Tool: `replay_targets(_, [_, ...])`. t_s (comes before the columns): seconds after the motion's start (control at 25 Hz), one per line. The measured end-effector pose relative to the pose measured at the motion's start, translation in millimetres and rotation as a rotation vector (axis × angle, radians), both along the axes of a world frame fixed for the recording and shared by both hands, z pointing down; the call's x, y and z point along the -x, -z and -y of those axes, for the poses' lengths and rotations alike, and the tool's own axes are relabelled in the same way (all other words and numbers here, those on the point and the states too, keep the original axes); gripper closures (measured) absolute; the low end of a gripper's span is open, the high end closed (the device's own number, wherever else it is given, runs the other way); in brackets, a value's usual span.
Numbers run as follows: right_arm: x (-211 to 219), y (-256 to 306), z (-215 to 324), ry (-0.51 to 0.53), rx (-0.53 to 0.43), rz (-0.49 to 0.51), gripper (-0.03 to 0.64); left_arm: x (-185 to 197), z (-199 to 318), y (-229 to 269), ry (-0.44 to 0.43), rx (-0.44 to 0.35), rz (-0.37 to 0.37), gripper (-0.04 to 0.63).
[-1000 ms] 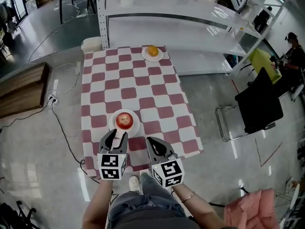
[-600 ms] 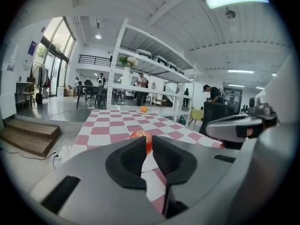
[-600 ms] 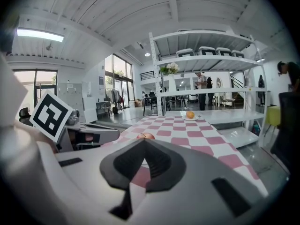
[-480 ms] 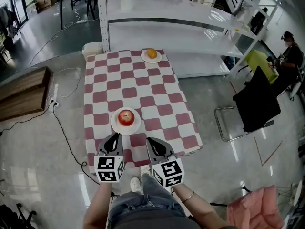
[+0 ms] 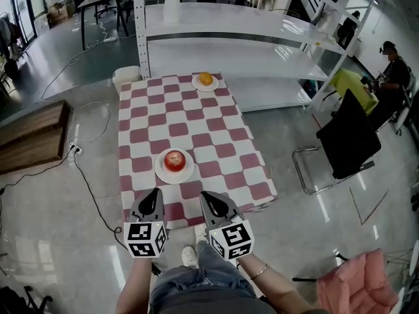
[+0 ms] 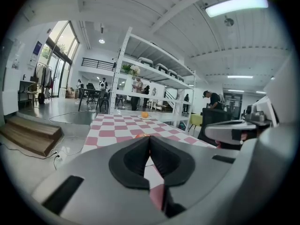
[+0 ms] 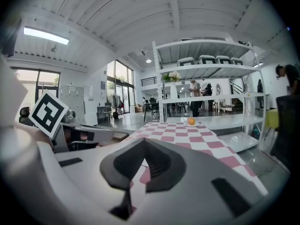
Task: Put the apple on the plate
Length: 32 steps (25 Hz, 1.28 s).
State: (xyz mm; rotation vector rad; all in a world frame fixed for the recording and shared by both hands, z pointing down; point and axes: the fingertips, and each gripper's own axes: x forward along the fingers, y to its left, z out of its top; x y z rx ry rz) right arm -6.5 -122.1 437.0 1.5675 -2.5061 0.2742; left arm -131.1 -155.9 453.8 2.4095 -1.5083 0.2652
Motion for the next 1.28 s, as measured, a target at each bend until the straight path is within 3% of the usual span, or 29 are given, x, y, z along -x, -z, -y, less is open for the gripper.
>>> replay_targets(1.28, [2.5, 17.4, -40.1, -0.021, -0.051, 0.025, 0.607, 29.3, -50.3, 25.7, 0.025, -0.047, -0.015, 0.578])
